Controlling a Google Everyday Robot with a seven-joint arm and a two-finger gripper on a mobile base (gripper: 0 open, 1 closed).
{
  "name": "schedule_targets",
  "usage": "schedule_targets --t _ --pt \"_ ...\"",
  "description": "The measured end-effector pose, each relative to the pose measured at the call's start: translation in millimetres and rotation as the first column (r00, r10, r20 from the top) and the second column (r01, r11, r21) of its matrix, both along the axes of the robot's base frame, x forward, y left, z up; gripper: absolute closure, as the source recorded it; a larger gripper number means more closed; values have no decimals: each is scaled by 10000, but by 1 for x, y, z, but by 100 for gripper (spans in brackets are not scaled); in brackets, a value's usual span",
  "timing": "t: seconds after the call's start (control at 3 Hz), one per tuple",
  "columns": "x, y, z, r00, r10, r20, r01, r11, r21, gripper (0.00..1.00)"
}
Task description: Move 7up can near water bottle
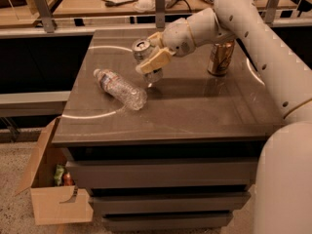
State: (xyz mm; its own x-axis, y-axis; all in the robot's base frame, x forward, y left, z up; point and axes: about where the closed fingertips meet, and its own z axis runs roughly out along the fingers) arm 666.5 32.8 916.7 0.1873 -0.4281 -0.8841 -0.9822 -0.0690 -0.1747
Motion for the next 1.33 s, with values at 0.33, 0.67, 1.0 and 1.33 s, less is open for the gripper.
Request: schedule_targets --t 0.33,0.67,1.0,1.33 --pt "-7 -1 -10 9990 -446 86 447 9989 -156 89" --pt "-14 -2 -23 9927 -1204 7 1204 9924 -242 50" --pt "-16 -3 -26 9891 -1473 -9 1472 9887 -271 27" --pt "-17 -13 -26 9815 -1913 41 1913 9806 -419 4"
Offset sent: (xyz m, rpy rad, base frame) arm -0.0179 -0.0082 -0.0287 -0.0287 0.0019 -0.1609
